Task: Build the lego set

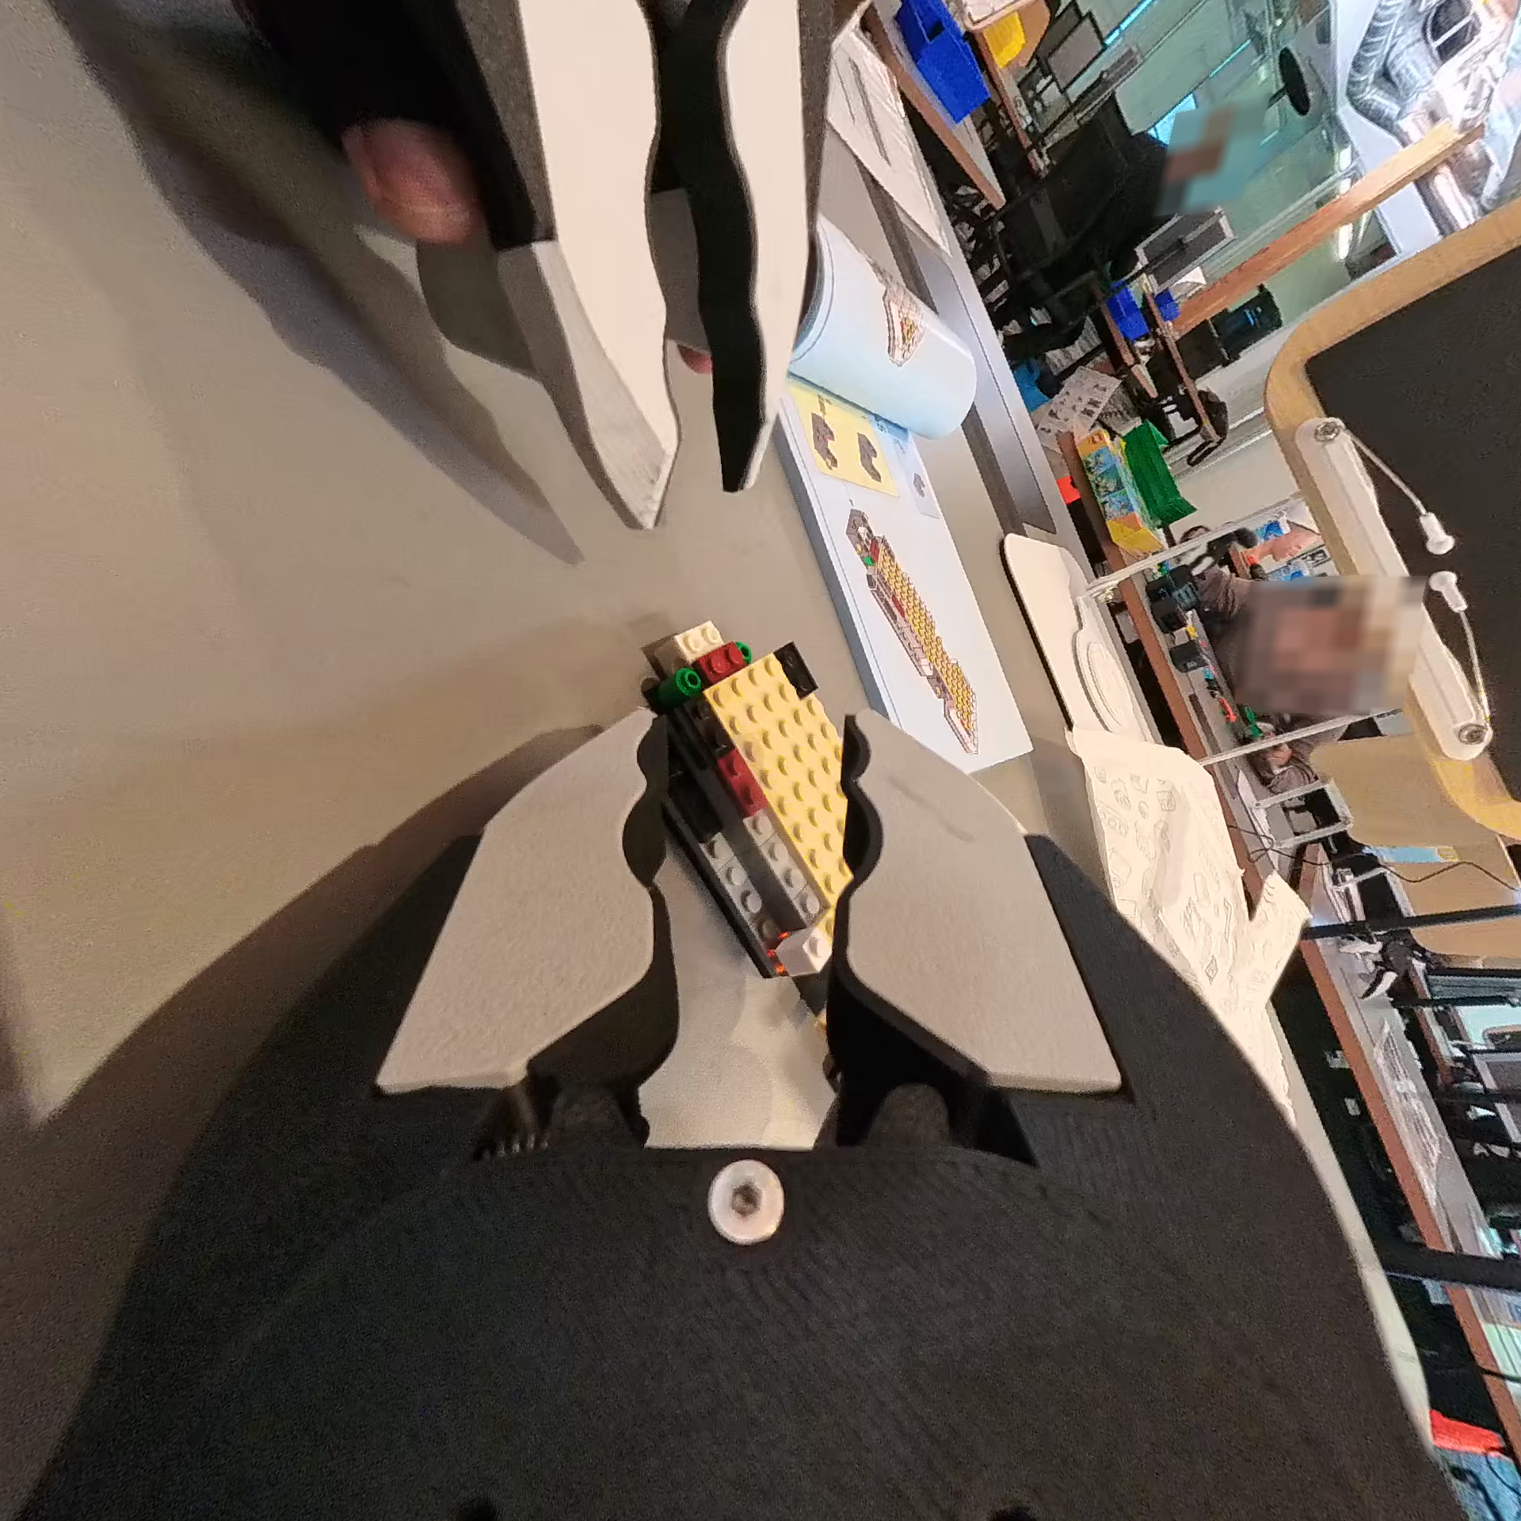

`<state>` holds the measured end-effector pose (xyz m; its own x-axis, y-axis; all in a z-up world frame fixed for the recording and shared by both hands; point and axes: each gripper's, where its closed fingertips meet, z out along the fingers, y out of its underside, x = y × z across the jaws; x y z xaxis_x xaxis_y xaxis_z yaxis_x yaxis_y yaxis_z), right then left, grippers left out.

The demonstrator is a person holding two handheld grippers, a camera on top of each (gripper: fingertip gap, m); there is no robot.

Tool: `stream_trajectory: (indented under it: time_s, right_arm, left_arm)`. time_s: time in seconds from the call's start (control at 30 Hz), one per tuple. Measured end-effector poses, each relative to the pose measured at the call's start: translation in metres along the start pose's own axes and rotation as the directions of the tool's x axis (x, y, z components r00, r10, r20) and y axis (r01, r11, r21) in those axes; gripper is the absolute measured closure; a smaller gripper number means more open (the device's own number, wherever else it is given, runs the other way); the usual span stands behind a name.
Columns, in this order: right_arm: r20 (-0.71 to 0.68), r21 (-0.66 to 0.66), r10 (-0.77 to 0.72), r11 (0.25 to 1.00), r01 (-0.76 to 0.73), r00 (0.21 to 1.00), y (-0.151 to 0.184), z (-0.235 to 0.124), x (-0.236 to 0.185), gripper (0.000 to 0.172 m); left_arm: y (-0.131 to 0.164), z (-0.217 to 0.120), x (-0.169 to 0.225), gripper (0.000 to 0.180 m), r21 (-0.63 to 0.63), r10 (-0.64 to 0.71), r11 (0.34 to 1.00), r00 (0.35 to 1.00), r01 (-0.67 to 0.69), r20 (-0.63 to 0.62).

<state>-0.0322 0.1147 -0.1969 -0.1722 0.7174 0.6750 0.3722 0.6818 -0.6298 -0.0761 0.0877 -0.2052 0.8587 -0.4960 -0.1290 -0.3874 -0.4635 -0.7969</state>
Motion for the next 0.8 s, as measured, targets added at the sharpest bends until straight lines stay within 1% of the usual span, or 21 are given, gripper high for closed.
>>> stream_trajectory:
  time_s: [0.13, 0.23, 0.47, 0.8]
  right_arm:
    - [0.008, 0.008, 0.044, 0.999, -0.045, 0.999, -0.002, -0.005, 0.002, 0.131]
    - [-0.012, 0.000, 0.026, 1.000, -0.026, 1.000, -0.004, -0.006, 0.007, 0.131]
    - [0.023, -0.020, 0.043, 0.999, -0.043, 0.999, -0.001, -0.001, -0.001, 0.131]
    - [0.030, -0.032, 0.061, 0.998, -0.060, 0.998, 0.005, 0.000, 0.003, 0.131]
  left_arm:
    - [0.004, 0.004, 0.006, 0.147, -0.039, 0.072, 0.997, 0.997, -0.072, 0.007]
    - [0.006, 0.006, 0.007, 0.147, -0.055, 0.111, 0.993, 0.994, -0.109, 0.024]
    - [0.006, 0.006, 0.008, 0.147, -0.057, 0.113, 0.992, 0.993, -0.111, 0.019]
    - [0.011, 0.009, 0.010, 0.146, -0.094, 0.135, 0.987, 0.991, -0.133, 0.017]
